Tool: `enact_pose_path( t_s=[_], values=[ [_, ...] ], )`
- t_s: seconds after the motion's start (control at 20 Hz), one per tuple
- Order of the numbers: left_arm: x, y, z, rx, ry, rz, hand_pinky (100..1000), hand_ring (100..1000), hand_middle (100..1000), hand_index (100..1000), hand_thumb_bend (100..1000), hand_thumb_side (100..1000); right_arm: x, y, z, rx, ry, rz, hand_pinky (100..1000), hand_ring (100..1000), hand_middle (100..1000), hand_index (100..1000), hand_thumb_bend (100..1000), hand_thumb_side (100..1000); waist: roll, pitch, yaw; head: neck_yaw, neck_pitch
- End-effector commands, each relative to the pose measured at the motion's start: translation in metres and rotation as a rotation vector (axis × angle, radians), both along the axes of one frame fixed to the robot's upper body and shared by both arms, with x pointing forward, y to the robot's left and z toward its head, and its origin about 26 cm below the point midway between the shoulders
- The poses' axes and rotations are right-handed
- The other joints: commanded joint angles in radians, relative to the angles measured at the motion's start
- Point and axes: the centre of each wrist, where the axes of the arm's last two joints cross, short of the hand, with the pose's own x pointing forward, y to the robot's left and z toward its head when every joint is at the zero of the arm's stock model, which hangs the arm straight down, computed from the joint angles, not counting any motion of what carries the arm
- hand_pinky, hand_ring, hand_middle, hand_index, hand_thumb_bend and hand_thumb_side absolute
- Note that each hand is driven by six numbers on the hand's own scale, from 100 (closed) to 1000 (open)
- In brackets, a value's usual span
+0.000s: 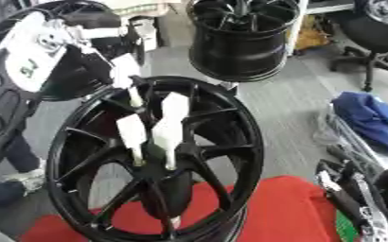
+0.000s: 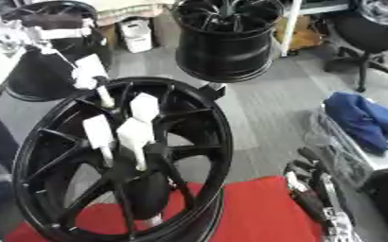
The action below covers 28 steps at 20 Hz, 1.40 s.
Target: Pull the pin out of the wheel hub.
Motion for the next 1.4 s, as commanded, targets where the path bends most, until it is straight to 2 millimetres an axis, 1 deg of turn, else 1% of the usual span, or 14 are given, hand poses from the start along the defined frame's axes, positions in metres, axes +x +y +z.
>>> enact_pose_path(
  t_s=[0.05,0.2,0.3,0.5,0.6,0.65,0.7,0.75,0.8,0.85,0.95,1.0,1.2,1.4],
  values=[
    [-0.017,0.038,0.045,0.155,-0.066,-0.053,265,178,346,611,264,165,0.001,-0.006,0.004,-0.011,-0.013,-0.014,755,870,1000,909,100,450,0.0,-0.025,0.007,-0.008,-0.004],
    [-0.032,0.085,0.049,0.118,-0.078,0.072,275,185,350,616,267,163,-0.001,-0.009,0.003,-0.015,-0.01,-0.027,755,870,1000,909,100,451,0.005,-0.029,0.018,-0.013,0.008],
    [-0.04,0.12,0.036,0.096,-0.041,0.173,298,207,361,622,255,174,-0.001,-0.011,0.003,-0.017,-0.01,-0.033,755,870,1000,909,100,451,0.007,-0.03,0.026,-0.017,0.015],
    [-0.051,0.19,-0.016,0.039,0.109,0.407,334,238,399,648,261,202,-0.001,-0.011,0.004,-0.016,-0.013,-0.037,755,870,1000,909,100,450,0.004,-0.025,0.029,-0.02,0.022],
    [-0.049,0.214,-0.049,0.02,0.189,0.527,370,261,427,669,281,219,-0.001,-0.01,0.004,-0.015,-0.014,-0.035,755,870,1000,909,100,451,0.001,-0.024,0.029,-0.016,0.024],
    [-0.048,0.224,-0.067,0.0,0.22,0.586,427,307,480,706,318,255,0.0,-0.01,0.005,-0.013,-0.016,-0.034,755,870,1000,909,100,451,-0.001,-0.023,0.028,-0.015,0.024],
    [-0.047,0.23,-0.082,-0.017,0.234,0.632,507,370,530,740,346,276,0.0,-0.009,0.005,-0.011,-0.017,-0.033,755,870,1000,909,100,449,-0.003,-0.022,0.027,-0.014,0.025],
    [-0.047,0.236,-0.099,-0.032,0.246,0.686,587,451,587,775,419,326,0.0,-0.008,0.005,-0.009,-0.016,-0.032,755,870,1000,909,100,448,-0.005,-0.02,0.026,-0.014,0.026],
    [-0.046,0.239,-0.115,-0.053,0.25,0.732,627,519,648,804,490,386,0.0,-0.008,0.005,-0.007,-0.016,-0.031,755,870,1000,909,100,447,-0.008,-0.018,0.025,-0.014,0.027],
    [-0.047,0.241,-0.129,-0.046,0.24,0.772,701,634,742,845,585,475,0.0,-0.008,0.005,-0.005,-0.016,-0.032,755,870,1000,909,100,446,-0.009,-0.016,0.024,-0.012,0.027],
    [-0.049,0.245,-0.154,-0.046,0.199,0.845,768,733,818,884,681,581,0.0,-0.007,0.005,-0.003,-0.017,-0.035,755,870,1000,909,100,444,-0.012,-0.012,0.021,-0.011,0.029],
    [-0.051,0.246,-0.164,-0.052,0.179,0.872,788,758,840,893,699,603,0.0,-0.007,0.005,-0.002,-0.017,-0.036,755,870,1000,909,100,444,-0.013,-0.011,0.02,-0.011,0.03],
    [-0.062,0.253,-0.185,-0.13,0.09,0.939,788,760,836,885,663,618,0.0,-0.007,0.005,0.001,-0.019,-0.042,755,870,1000,909,100,443,-0.013,-0.006,0.02,-0.009,0.036],
    [-0.071,0.25,-0.181,-0.342,0.018,0.887,731,701,795,845,517,649,0.001,-0.007,0.006,0.002,-0.021,-0.043,756,870,1000,909,100,442,-0.012,-0.004,0.027,-0.012,0.039]
  ],
)
